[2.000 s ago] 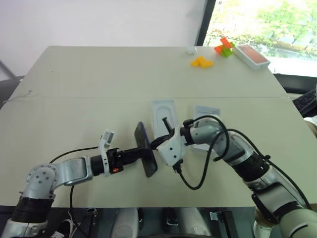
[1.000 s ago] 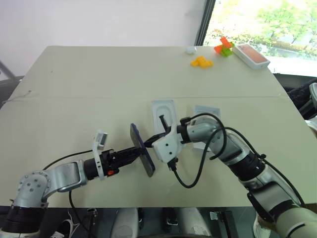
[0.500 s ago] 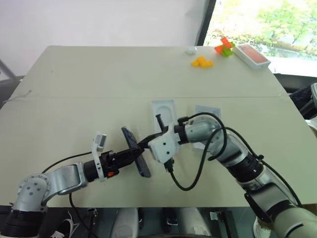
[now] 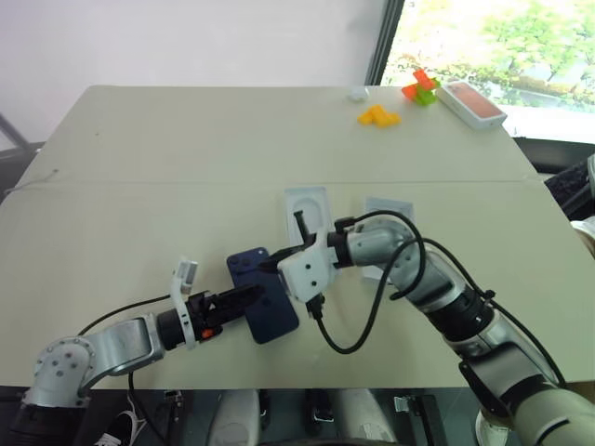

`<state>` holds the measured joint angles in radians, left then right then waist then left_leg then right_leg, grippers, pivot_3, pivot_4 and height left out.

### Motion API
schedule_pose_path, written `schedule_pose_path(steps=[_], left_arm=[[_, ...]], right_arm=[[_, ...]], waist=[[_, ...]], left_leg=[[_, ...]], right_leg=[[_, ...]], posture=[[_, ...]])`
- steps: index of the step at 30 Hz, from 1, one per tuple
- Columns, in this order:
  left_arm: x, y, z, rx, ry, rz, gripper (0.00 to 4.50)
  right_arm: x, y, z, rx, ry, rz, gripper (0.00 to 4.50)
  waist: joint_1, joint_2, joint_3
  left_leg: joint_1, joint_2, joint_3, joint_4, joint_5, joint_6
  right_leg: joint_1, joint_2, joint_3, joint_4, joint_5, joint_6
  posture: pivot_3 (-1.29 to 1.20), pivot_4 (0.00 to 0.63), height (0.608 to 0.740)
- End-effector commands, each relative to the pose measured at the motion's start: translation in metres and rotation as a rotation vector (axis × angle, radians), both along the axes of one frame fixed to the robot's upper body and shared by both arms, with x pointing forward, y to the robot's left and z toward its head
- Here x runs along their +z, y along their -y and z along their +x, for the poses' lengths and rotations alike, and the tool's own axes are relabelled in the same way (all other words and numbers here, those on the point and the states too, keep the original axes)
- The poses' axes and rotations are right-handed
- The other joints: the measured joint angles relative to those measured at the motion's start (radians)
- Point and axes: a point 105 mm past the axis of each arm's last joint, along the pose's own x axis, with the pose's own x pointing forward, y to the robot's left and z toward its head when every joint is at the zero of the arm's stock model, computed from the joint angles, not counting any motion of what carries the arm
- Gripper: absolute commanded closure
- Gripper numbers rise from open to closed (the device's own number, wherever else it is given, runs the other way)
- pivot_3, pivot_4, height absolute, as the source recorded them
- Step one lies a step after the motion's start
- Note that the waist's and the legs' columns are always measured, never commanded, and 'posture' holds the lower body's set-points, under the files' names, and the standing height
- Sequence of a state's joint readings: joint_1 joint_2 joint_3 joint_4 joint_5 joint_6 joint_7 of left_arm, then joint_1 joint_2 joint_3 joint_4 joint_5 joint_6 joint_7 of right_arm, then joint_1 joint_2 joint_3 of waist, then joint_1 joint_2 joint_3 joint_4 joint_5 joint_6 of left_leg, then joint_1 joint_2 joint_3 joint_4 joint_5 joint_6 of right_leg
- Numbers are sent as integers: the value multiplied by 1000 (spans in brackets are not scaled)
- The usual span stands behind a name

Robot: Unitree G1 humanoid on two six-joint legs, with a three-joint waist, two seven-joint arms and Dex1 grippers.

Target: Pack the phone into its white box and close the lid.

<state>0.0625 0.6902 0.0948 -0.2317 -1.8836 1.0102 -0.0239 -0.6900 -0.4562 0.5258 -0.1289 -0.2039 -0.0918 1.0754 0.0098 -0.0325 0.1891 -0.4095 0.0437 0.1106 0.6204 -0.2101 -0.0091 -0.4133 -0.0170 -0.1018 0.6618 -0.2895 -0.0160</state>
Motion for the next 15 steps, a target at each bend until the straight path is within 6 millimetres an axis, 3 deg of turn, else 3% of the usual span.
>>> schedule_pose_path(steps=[1, 2, 9, 15], left_arm=[[-2, -1, 5, 26, 0, -3, 623], [-2, -1, 6, 39, -6, -19, 918], [-5, 0, 9, 87, -30, -85, 4476], [-7, 2, 9, 94, -50, -126, 4476]], right_arm=[[13, -1, 2, 6, 54, 29, 4500], [12, 0, 3, 4, 55, 27, 4500], [11, 5, 7, -12, 64, 15, 4500], [14, 10, 13, -36, 84, 11, 4500]], waist=[[0, 0, 0], [0, 0, 0], [1, 1, 0], [1, 1, 0]], left_leg=[[0, 0, 0, 0, 0, 0], [0, 0, 0, 0, 0, 0], [0, 0, 0, 0, 0, 0], [0, 0, 0, 0, 0, 0]], right_leg=[[0, 0, 0, 0, 0, 0], [0, 0, 0, 0, 0, 0], [0, 0, 0, -1, 0, 0], [0, 0, 0, -1, 0, 0]], posture=[[0, 150, 737], [0, 150, 737], [0, 150, 737], [0, 150, 737]])
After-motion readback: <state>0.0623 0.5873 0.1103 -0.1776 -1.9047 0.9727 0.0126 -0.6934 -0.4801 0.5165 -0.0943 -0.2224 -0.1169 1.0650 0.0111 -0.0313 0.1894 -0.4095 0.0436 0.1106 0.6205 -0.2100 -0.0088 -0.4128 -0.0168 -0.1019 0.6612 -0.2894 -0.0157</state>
